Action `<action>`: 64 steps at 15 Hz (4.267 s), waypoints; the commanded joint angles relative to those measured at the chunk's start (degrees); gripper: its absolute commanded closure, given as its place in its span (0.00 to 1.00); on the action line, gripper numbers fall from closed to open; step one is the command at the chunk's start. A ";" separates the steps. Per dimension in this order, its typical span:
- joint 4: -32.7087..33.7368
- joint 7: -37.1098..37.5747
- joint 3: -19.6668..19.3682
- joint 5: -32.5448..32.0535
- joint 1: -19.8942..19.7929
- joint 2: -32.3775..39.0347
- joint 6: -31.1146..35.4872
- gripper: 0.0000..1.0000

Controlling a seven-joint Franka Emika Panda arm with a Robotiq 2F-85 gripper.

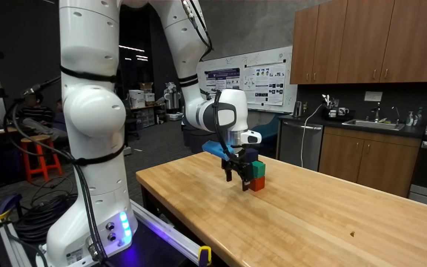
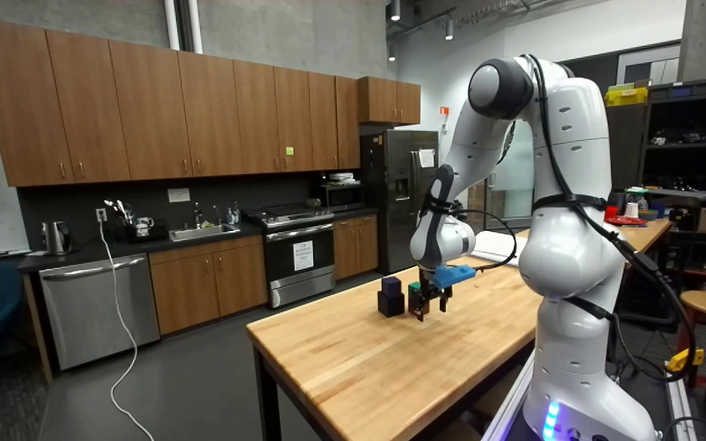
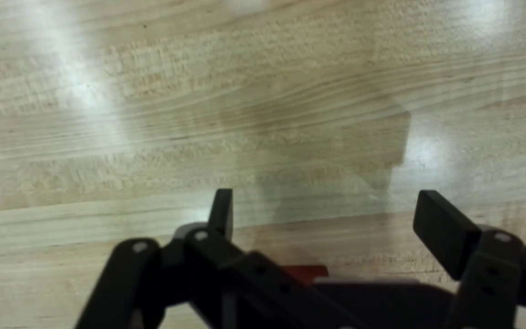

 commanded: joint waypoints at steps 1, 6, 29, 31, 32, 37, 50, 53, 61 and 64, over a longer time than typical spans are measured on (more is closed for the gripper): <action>0.02 -0.14 -0.84 0.28 0.91 -0.02 -0.11 0.00; 0.02 -0.14 -0.84 0.28 0.91 0.00 -0.11 0.00; 1.40 -2.19 -1.13 2.20 -0.33 3.62 5.50 0.00; 1.17 -3.30 -0.32 3.39 -1.07 4.30 7.60 0.00; 1.09 -4.48 1.39 4.65 -2.65 4.47 8.44 0.00; 1.37 -8.01 5.50 8.40 -6.02 4.84 10.16 0.00; 4.27 -11.68 13.56 9.35 -14.53 8.78 14.22 0.00; 4.61 -11.50 13.13 8.71 -14.55 9.17 14.89 0.00; 4.72 -12.14 14.48 8.87 -16.25 9.44 15.47 0.38; 4.53 -12.30 15.17 8.84 -16.62 9.18 15.74 0.60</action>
